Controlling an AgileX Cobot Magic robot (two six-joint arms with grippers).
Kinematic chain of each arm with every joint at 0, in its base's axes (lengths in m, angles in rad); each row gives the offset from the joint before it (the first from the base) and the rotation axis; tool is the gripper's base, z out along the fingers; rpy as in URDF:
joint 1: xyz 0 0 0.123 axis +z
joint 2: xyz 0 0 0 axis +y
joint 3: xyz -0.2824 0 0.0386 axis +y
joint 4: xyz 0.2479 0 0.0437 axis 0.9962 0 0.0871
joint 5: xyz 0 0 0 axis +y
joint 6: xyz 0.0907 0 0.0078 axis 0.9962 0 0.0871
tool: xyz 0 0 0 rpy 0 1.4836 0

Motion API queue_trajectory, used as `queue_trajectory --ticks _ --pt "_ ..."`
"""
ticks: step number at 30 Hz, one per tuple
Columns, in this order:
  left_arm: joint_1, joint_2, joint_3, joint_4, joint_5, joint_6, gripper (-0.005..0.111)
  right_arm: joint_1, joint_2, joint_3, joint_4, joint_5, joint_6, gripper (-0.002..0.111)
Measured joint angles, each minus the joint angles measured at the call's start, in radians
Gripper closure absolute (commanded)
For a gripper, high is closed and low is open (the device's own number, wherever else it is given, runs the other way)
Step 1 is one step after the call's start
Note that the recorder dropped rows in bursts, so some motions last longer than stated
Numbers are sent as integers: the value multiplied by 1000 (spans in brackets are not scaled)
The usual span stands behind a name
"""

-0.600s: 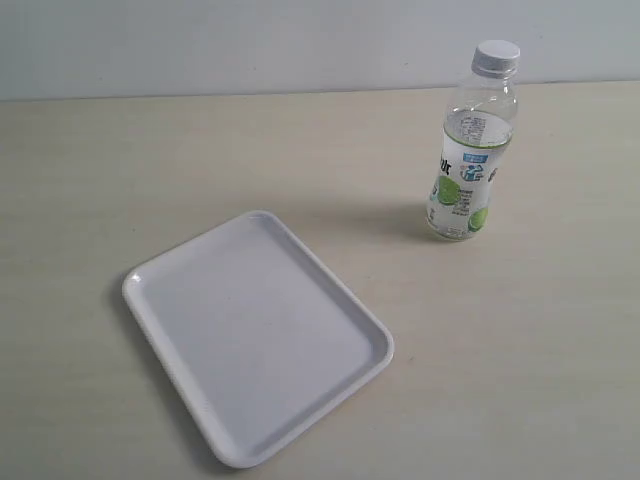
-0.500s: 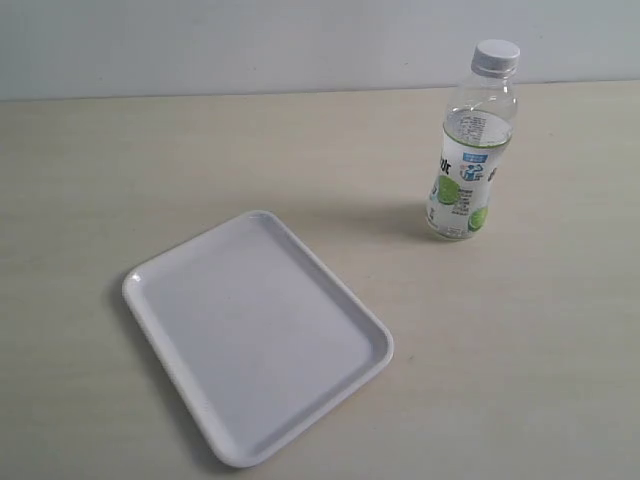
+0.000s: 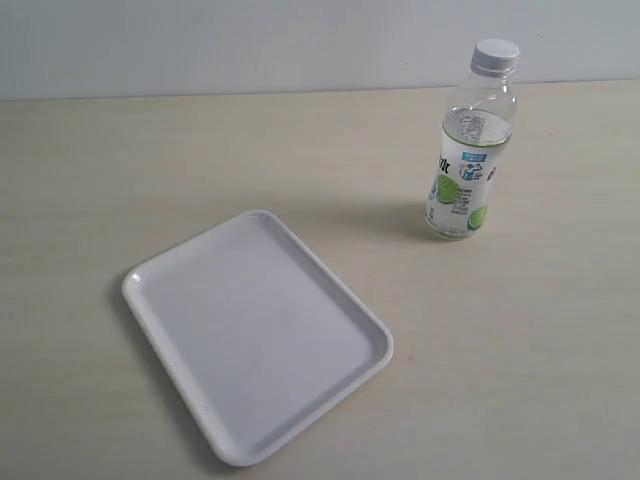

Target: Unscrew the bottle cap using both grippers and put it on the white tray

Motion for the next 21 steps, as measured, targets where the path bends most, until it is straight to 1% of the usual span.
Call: queue_trajectory --ticks 3,7,9,11,13,16,18,21 --pt "0 0 0 0 0 0 107 0 188 0 0 -68 -43 108" --pt "0 0 0 0 0 0 107 0 500 0 -2 -228 -80 108" --pt "0 0 0 0 0 0 107 0 669 0 -5 -254 -95 108" --pt "0 0 0 0 0 0 107 0 848 -35 -50 -256 -103 108" --pt "0 0 0 0 0 0 107 0 1010 -73 -109 -333 -103 108" --pt "0 0 0 0 0 0 107 0 1161 -107 -118 -411 -114 108" --pt "0 0 0 0 0 0 107 0 1251 -139 -90 -430 -150 105" --pt "0 0 0 0 0 0 107 0 1390 -198 -80 -441 -194 96"
